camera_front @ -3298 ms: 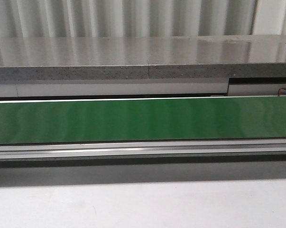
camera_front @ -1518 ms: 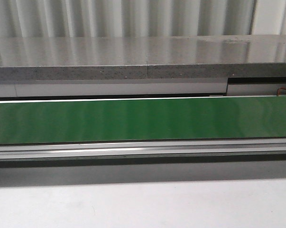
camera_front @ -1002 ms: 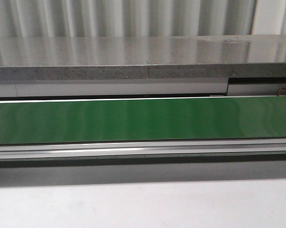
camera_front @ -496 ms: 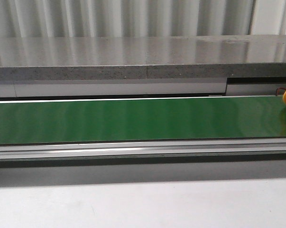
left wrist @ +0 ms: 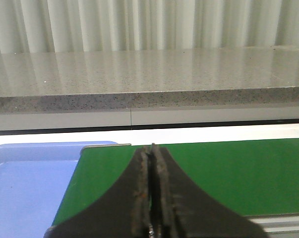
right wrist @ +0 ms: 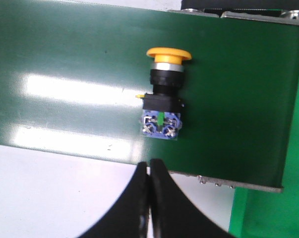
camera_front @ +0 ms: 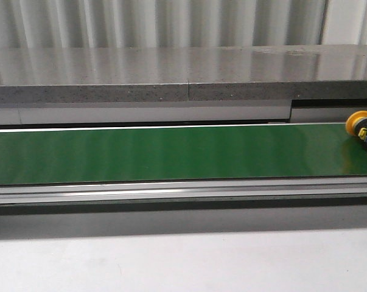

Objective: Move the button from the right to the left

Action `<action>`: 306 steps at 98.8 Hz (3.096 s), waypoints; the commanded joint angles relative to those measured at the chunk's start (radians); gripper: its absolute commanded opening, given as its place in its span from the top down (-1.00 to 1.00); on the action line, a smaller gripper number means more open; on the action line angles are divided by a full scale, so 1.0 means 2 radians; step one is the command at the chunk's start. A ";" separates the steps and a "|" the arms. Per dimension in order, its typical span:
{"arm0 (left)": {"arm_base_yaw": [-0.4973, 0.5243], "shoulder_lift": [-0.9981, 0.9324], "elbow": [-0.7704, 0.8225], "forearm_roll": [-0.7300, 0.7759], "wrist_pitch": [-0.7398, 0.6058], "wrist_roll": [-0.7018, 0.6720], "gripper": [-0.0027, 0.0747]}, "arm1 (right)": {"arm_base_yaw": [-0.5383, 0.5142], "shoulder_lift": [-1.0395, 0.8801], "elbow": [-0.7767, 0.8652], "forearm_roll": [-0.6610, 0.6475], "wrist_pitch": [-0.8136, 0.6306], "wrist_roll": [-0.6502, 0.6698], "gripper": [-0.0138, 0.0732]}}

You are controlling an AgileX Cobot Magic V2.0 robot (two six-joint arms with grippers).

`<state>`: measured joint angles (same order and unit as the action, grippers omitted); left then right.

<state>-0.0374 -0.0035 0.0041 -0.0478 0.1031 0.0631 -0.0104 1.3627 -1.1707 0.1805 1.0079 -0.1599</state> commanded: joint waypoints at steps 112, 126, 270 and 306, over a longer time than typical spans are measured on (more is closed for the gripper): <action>0.000 -0.017 0.019 -0.003 -0.038 -0.004 0.98 | -0.001 -0.523 0.332 -0.001 -0.237 -0.035 0.84; 0.000 -0.017 0.019 -0.003 -0.038 -0.004 0.98 | -0.001 -0.565 0.351 -0.001 -0.242 -0.035 0.84; 0.000 0.235 -0.235 0.032 0.162 -0.002 -0.65 | -0.001 -0.594 0.365 -0.001 -0.248 -0.035 0.84; 0.000 0.332 -0.314 -0.101 0.236 -0.002 -0.61 | -0.001 -0.594 0.365 -0.001 -0.248 -0.035 0.84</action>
<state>-0.0374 0.6024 -0.5529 -0.1503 0.6028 0.0631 -0.0104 0.1631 -0.4177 0.1760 0.5977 -0.2218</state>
